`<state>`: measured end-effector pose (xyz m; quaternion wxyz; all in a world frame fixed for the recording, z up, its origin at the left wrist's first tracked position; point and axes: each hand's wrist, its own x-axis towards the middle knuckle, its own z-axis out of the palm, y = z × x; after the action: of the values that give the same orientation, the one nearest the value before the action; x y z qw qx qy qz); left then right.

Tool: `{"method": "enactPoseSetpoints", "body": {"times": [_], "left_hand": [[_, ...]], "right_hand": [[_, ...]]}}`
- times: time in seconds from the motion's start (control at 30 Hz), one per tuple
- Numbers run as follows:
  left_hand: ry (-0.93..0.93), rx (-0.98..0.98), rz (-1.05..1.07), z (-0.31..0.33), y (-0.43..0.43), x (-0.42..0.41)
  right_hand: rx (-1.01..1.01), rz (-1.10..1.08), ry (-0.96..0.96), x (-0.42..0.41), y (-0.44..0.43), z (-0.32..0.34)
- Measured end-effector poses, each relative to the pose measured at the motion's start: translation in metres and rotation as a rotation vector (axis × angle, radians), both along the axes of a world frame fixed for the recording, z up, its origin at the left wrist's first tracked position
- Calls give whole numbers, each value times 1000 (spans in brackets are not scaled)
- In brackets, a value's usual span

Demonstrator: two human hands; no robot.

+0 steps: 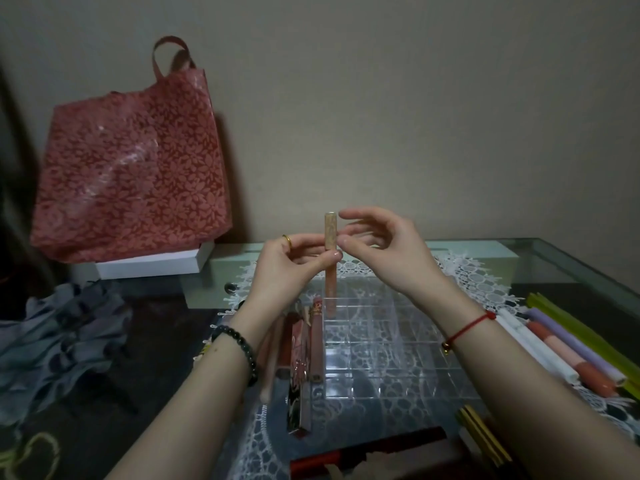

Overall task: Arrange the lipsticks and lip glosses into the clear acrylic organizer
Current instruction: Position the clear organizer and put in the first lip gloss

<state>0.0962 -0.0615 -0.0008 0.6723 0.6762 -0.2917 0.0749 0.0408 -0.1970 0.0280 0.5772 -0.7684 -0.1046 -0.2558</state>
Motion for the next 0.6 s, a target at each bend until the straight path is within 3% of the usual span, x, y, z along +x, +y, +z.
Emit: {"method": "enactPoseSetpoints", "body": {"times": [0.6], "left_hand": [[-56,142,-158,-15,11,12]], "right_hand": [[-21,-16,42,8,4,-7]]}}
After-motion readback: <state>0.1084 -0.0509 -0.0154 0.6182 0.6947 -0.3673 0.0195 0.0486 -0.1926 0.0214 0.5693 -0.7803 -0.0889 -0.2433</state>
